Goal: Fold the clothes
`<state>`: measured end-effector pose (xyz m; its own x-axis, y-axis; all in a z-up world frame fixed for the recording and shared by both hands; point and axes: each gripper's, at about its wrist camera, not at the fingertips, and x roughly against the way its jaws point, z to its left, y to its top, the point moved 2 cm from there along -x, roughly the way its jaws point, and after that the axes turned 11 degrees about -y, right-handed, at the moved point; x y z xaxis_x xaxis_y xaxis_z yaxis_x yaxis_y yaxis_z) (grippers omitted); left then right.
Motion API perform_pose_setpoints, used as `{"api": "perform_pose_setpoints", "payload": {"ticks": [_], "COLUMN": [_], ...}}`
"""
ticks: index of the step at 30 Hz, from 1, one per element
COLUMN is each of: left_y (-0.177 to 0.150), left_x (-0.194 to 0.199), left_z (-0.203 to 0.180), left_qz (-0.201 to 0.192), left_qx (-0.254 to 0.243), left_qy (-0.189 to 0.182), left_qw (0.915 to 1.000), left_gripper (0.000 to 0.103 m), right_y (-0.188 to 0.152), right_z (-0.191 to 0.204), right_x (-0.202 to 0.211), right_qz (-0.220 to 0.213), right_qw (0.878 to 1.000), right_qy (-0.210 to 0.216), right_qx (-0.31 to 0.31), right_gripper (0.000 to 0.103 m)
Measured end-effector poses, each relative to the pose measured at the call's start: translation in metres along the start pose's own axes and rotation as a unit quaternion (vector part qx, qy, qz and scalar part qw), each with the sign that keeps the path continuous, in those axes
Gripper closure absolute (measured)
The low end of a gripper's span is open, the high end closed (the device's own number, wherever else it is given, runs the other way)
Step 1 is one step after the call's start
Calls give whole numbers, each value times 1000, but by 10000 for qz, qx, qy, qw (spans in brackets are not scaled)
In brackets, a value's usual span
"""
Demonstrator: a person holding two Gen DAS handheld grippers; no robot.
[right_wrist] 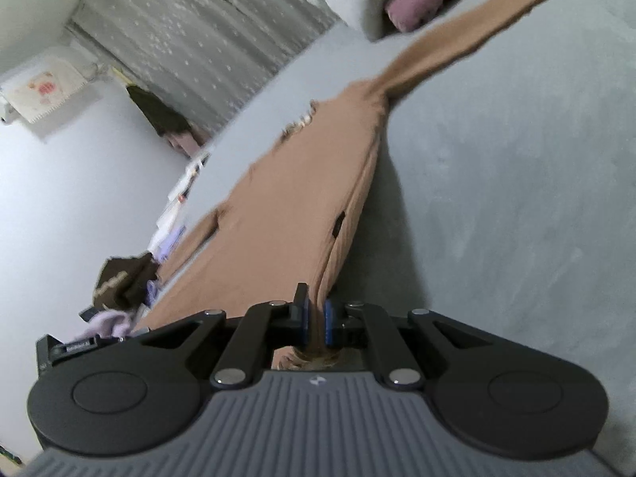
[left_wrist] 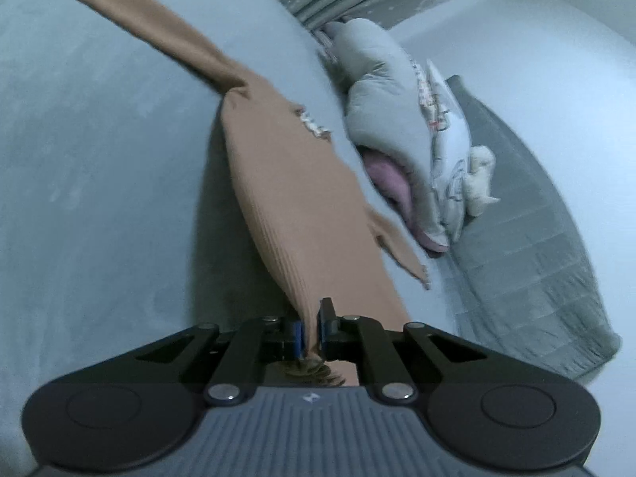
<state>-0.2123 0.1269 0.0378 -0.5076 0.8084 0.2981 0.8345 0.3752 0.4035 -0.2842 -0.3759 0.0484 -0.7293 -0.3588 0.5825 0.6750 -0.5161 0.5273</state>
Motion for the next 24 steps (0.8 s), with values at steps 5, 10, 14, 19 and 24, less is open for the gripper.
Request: {"api": "perform_pose_setpoints", "payload": {"ticks": [5, 10, 14, 19, 24], "left_y": [-10, 1, 15, 36, 55], "left_x": [3, 12, 11, 23, 37], "left_z": [0, 10, 15, 1, -14], "left_qz": [185, -23, -222, -657, -1162], "left_qx": [18, 259, 260, -190, -827], "left_qy": [-18, 186, 341, 611, 906], "left_qw": [9998, 9995, 9988, 9958, 9856], "left_gripper": [96, 93, 90, 68, 46], "right_y": [-4, 6, 50, 148, 218], "right_z": [4, 0, -13, -71, -156], "right_x": [15, 6, 21, 17, -4], "right_qz": [-75, 125, -500, -1226, -1610], "right_qw": [9998, 9988, 9976, 9813, 9524], "right_qy": [146, -403, -464, -1236, -1901], "right_qx": [84, 242, -129, -822, -1759], "right_gripper": [95, 71, 26, 25, 25]}}
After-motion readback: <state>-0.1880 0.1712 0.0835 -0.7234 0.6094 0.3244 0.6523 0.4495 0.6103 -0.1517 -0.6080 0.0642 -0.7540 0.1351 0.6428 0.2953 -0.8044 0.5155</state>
